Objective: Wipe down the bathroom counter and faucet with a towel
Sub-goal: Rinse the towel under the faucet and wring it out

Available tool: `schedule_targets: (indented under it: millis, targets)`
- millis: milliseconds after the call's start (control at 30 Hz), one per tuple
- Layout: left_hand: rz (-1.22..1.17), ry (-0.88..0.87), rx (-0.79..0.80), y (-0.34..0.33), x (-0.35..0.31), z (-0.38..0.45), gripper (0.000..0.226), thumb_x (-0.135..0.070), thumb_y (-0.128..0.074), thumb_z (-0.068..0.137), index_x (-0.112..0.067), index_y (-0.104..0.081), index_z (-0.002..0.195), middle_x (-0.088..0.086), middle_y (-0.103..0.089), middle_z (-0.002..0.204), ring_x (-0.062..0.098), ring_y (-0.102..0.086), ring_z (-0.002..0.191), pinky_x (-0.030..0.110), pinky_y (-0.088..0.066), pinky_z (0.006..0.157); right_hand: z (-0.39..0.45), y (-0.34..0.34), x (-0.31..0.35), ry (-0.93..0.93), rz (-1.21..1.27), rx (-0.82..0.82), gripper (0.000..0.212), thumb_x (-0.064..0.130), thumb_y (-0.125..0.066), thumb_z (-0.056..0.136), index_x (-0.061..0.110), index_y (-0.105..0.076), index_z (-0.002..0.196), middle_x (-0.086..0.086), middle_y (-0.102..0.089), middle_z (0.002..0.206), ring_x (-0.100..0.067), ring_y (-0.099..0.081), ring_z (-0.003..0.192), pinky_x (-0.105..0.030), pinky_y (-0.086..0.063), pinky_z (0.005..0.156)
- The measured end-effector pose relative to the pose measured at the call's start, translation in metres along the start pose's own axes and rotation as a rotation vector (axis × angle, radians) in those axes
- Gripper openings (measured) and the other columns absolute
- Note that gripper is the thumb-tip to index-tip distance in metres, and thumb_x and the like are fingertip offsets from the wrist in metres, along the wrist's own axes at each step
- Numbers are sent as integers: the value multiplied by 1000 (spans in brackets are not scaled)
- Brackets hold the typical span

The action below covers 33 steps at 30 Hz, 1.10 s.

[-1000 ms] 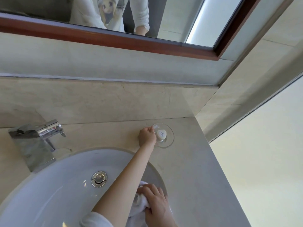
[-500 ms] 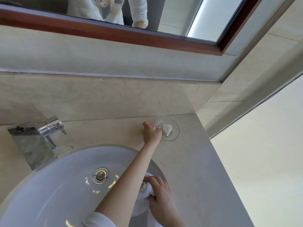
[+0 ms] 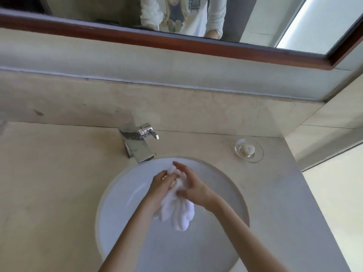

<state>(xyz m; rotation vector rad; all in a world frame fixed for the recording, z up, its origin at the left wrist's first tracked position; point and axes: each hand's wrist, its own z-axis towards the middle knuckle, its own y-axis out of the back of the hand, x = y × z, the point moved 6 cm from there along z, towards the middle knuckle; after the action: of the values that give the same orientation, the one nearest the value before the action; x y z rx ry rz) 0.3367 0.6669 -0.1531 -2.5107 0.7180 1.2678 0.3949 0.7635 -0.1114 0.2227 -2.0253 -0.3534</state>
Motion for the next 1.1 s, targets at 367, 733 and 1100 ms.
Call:
schedule_targets:
  millis: [367, 733, 1100]
  targets:
    - [229, -291, -486, 72, -21, -22, 20, -9, -45, 87, -13, -63, 95, -6, -59, 80, 19, -54, 80, 24, -37, 65, 128, -3, 117, 98, -559, -288, 25, 1, -36, 95, -6, -60, 98, -27, -63, 107, -38, -56, 93, -34, -36, 78]
    - [157, -316, -454, 93, -14, -9, 16, -15, -47, 87, -16, -63, 87, 0, -64, 78, 24, -58, 80, 27, -41, 61, 151, -3, 100, 248, -679, -299, 37, -11, -40, 80, 2, -66, 102, -25, -68, 91, -37, -61, 80, -30, -35, 59]
    - [252, -230, -375, 72, -15, 16, 29, -9, -43, 89, -17, -60, 111, 6, -66, 102, 30, -59, 99, 27, -40, 72, 100, -27, 9, -287, 141, -246, 34, 35, -43, 96, 18, -42, 124, -3, -52, 98, -20, -48, 85, -24, -35, 61]
